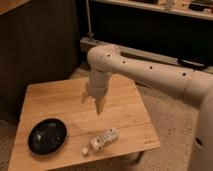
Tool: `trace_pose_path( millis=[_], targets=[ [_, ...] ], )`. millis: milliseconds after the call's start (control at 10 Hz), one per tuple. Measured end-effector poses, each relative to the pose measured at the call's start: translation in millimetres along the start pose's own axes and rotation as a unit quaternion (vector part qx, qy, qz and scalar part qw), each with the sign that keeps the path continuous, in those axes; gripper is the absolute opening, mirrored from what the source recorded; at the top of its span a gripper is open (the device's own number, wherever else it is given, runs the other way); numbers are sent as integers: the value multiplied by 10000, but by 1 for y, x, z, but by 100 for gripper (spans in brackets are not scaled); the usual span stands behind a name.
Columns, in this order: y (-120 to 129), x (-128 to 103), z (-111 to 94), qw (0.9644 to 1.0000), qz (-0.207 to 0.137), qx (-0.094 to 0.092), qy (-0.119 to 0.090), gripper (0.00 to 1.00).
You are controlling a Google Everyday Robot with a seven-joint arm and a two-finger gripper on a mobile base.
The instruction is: Place the bottle in the ceramic bowl
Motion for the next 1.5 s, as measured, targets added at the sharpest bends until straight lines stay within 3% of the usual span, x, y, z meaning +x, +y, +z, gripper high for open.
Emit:
trace_pose_path(
  millis=[400,1000,1500],
  targets=[
    [27,-13,-1,9996,205,-29,170,65],
    [73,-3,63,9981,483,-375,116,65],
    [71,-3,64,9981,473,-367,116,65]
  ],
)
